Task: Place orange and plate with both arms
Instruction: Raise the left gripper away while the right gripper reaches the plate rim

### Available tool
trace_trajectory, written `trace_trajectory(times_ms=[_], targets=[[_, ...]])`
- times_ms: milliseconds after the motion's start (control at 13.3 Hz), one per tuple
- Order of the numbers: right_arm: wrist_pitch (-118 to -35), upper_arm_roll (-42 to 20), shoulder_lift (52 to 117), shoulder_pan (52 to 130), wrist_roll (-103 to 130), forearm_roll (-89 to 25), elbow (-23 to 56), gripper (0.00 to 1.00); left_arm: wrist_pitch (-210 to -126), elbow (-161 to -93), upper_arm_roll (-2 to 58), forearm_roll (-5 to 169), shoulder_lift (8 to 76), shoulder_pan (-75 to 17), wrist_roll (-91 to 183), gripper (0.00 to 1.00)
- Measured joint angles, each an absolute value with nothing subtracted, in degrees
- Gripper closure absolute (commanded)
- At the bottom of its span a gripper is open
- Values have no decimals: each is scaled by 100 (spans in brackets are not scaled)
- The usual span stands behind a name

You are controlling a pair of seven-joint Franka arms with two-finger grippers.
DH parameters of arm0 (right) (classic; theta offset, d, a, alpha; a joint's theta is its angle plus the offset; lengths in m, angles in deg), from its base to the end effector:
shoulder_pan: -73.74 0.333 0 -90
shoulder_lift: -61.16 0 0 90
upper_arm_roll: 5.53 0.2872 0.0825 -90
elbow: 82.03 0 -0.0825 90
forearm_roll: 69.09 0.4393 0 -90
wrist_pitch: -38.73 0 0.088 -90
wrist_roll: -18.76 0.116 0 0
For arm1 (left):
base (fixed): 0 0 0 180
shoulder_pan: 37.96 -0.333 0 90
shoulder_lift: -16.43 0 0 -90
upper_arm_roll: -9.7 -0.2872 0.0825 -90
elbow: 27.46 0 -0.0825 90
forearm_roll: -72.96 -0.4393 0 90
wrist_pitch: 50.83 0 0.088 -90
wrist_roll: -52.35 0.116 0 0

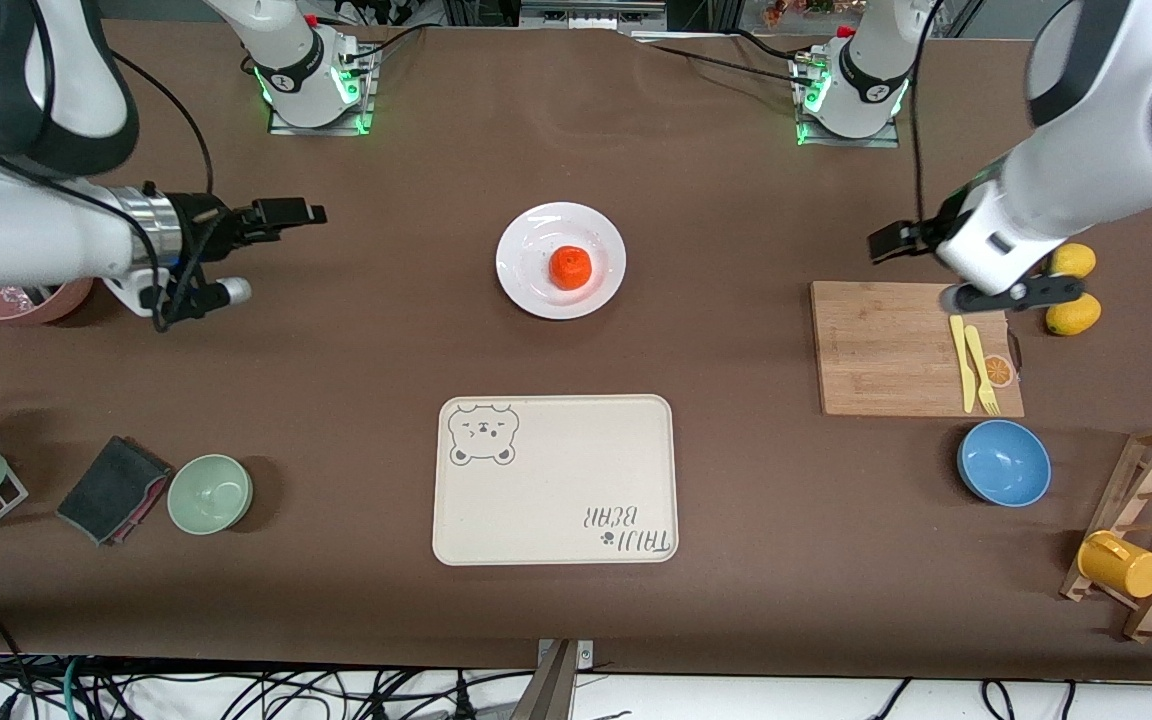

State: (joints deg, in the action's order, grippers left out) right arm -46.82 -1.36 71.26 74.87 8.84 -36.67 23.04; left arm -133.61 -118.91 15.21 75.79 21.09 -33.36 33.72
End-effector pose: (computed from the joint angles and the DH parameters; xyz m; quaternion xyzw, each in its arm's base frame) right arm 0.5831 0.1190 0.3632 -0.9249 -0.0740 0.2339 0.2903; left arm 0.5997 -0.1116 0.5151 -0.9902 -0.0732 0.1193 0.0011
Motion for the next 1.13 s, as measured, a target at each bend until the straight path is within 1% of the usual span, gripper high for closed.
trace_trajectory(times_ms=[150, 225, 451, 676, 827, 977, 1127], targets=[[-5225, -139, 7221, 7487, 175, -3120, 2802, 0, -12790, -11424, 1432, 7355, 2113, -3369, 3392, 0], [-5456, -140, 7256, 7486, -217, -2908, 3050, 0, -12698, -11350, 1427, 7194, 2135, -3368, 3404, 0], [-5720, -152, 7585, 7486, -1414, -2323, 3435, 0, -12694, -11313, 1447, 7131, 2298, -3352, 3406, 0], [-6179, -132, 8198, 7493, -2522, -1591, 3603, 0, -12700, -11274, 1465, 7130, 2376, -3346, 3407, 0], [-6456, 3, 8525, 7531, -3099, -963, 3826, 0, -12700, -11263, 1501, 7120, 2381, -3305, 3406, 0], [-6830, 118, 8704, 7728, -3414, -504, 4000, 0, -12700, -11261, 1501, 7119, 2395, -3322, 3408, 0], [-7157, 149, 8823, 8085, -3706, 28, 4136, 0, -12700, -11229, 1470, 7119, 2396, -3424, 3698, 0]])
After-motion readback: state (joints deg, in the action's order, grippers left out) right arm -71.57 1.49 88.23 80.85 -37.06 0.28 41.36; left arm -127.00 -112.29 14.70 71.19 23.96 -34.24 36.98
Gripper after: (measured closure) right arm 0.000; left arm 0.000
